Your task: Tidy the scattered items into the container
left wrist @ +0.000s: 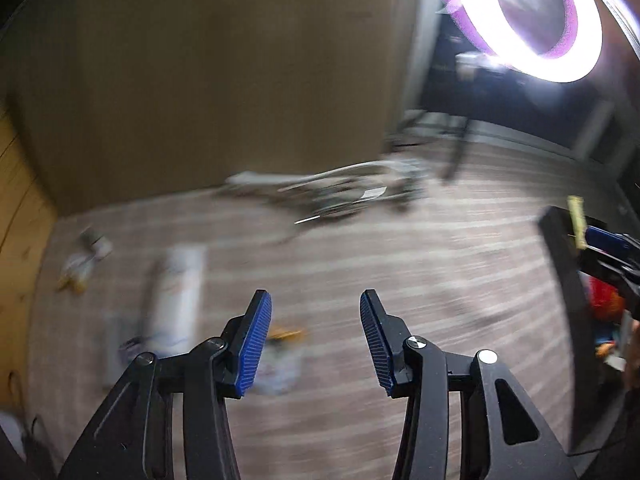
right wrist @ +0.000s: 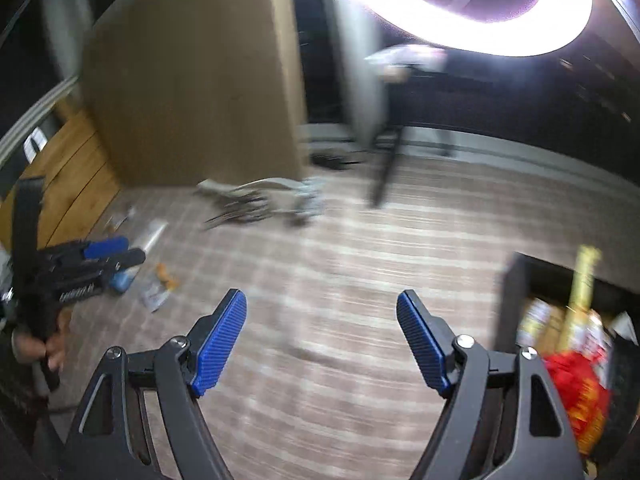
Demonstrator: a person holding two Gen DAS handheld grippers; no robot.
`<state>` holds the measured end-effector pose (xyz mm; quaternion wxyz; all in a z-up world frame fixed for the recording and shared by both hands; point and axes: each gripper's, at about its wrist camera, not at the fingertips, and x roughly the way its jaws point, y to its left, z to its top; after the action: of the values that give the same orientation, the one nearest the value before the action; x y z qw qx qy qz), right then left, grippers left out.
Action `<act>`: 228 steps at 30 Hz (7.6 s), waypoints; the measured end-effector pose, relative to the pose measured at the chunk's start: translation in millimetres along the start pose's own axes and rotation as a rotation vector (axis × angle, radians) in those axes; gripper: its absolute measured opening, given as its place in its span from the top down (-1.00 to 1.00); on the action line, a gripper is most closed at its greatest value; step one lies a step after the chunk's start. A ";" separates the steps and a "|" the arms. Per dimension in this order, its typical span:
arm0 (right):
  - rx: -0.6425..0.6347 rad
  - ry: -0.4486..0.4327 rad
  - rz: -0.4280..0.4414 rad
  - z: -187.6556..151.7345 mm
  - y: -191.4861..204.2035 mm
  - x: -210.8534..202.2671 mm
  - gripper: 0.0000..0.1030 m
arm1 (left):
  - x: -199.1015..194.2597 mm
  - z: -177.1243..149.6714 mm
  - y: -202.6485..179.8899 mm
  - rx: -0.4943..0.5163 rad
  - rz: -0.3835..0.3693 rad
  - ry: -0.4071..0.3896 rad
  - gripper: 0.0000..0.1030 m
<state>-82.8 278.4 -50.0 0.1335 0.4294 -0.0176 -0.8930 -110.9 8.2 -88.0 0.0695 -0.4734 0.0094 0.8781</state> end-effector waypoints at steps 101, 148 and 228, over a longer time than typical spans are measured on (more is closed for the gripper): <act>0.481 -0.154 -0.435 -125.2 -230.1 -181.5 0.46 | -38.2 13.0 -425.3 0.608 -0.655 -0.044 0.13; 0.146 -0.044 -0.087 -14.0 9.5 -60.1 -0.54 | -65.3 -14.4 60.8 -0.006 -0.044 -0.082 -0.37; -0.281 0.513 0.065 15.7 68.7 161.9 0.28 | 92.0 67.2 271.5 -0.324 0.082 0.093 -0.33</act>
<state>-176.0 169.8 -153.4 0.2202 0.6178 0.1270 -0.7442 -252.0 -244.8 -140.9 -0.0441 -0.5176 -0.1100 0.8474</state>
